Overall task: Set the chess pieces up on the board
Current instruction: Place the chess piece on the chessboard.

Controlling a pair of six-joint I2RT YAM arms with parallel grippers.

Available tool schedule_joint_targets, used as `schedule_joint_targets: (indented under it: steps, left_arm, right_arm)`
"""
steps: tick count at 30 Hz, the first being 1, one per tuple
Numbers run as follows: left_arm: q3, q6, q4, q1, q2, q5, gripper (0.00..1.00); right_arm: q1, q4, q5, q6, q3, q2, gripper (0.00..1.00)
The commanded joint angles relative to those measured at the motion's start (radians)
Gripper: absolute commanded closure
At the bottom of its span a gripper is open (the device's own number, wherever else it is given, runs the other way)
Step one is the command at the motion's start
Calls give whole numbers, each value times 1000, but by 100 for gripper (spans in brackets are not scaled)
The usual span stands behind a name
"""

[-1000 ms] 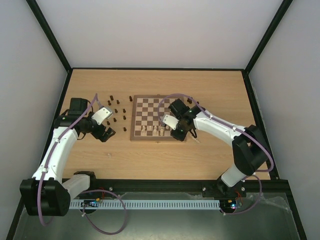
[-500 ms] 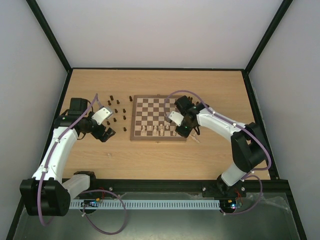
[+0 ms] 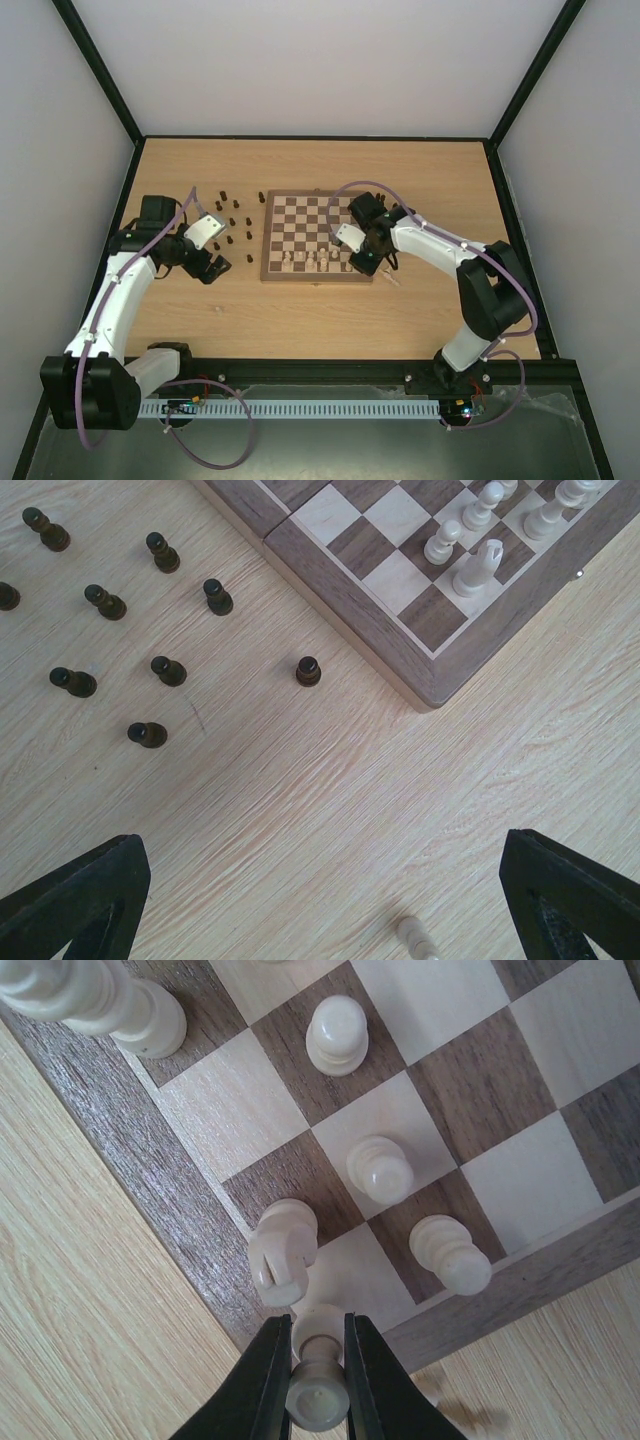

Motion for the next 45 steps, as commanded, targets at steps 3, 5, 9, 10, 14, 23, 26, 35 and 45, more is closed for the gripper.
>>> schedule_joint_targets:
  steps: [3,5,9,10,14,23,26,35,45]
  left_arm:
    - [4,9,-1,8,5,18,1]
    - [3,9,0,7,7,17,1]
    - [4,9,1,8,13,18,1]
    - [4,8,1,8,14,19,1]
    - [5,7,1,8,18,17,1]
    - [11,6,-2,8,20,19,1]
    - [11,5,-3,8,18,21,1]
    - [17,2,-9,8,15,19,1]
    - [24,-3,-17,8,14,17,1]
  right_arm:
    - [-1,0,-19,7,-6,22,89]
    - [-1,5,-19,8,-6,23,89]
    - [-2,13,-20,8,-6,25,89]
    - [-2,13,-22,8,-6,26,89]
    - [-6,17,-22,7,-9,28,88]
    - [-17,19,-24,5,-18,16,85]
    - [-21,22,-23,5,-27,10,85]
    - [-27,29,-30,5,-40,-4,81]
    - [-31,28,-37,2,-46,-41,74]
